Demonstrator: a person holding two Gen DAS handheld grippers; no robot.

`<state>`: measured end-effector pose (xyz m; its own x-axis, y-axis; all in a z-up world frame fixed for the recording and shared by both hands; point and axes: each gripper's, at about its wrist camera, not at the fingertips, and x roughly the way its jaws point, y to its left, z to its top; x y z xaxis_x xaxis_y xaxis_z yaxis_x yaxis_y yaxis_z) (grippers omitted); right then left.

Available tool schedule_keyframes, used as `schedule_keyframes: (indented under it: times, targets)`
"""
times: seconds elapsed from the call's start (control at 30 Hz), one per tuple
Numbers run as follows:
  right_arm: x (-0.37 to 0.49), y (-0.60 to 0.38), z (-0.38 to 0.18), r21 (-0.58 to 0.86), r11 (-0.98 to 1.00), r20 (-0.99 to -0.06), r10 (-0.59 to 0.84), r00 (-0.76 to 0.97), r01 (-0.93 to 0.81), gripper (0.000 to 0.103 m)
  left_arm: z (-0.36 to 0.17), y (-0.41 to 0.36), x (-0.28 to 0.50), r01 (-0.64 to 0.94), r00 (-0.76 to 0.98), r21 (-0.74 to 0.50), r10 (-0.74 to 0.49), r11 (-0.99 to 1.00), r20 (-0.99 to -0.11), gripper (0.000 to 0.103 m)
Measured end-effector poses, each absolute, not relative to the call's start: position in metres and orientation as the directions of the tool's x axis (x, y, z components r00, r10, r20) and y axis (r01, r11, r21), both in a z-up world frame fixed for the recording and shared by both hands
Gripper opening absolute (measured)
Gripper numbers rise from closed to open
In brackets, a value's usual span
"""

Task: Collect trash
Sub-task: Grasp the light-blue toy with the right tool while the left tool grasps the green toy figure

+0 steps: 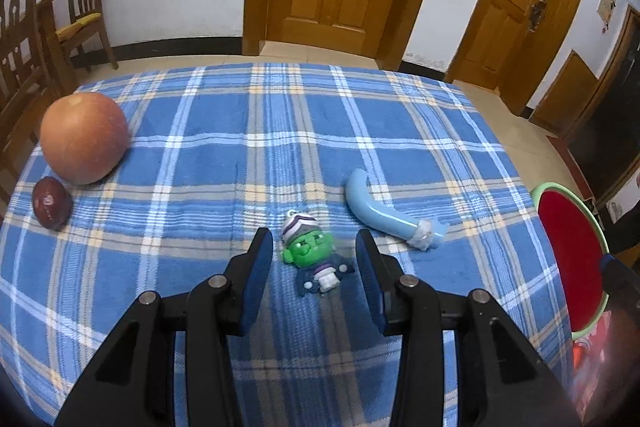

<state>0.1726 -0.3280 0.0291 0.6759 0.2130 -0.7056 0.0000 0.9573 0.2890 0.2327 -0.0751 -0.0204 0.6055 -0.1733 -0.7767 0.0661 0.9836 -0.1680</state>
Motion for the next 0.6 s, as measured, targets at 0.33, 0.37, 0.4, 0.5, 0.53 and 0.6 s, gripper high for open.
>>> schedule_keyframes:
  times: [0.33, 0.37, 0.4, 0.5, 0.53, 0.6]
  targets:
    - [0.201, -0.300, 0.017, 0.258, 0.965, -0.742, 0.222, 0.632, -0.036, 0.071, -0.027, -0.073, 0.235, 0.079, 0.629, -0.138, -0.157, 0.987, -0.761, 0.029]
    - [0.204, -0.296, 0.017, 0.259, 0.965, -0.742, 0.231, 0.630, -0.048, 0.072, -0.027, -0.071, 0.235, 0.081, 0.627, -0.150, -0.167, 0.985, -0.761, 0.029]
    - [0.208, -0.292, 0.016, 0.264, 0.963, -0.741, 0.245, 0.625, -0.064, 0.073, -0.026, -0.069, 0.235, 0.082, 0.624, -0.161, -0.177, 0.983, -0.761, 0.029]
    - [0.218, -0.281, 0.013, 0.267, 0.959, -0.740, 0.269, 0.616, -0.098, 0.074, -0.024, -0.061, 0.233, 0.073, 0.624, -0.188, -0.192, 0.979, -0.758, 0.029]
    - [0.222, -0.276, 0.012, 0.263, 0.959, -0.742, 0.273, 0.613, -0.108, 0.074, -0.022, -0.058, 0.233, 0.068, 0.627, -0.195, -0.193, 0.979, -0.755, 0.029]
    - [0.229, -0.267, 0.008, 0.250, 0.960, -0.746, 0.275, 0.606, -0.129, 0.074, -0.018, -0.052, 0.231, 0.054, 0.637, -0.207, -0.194, 0.977, -0.746, 0.029]
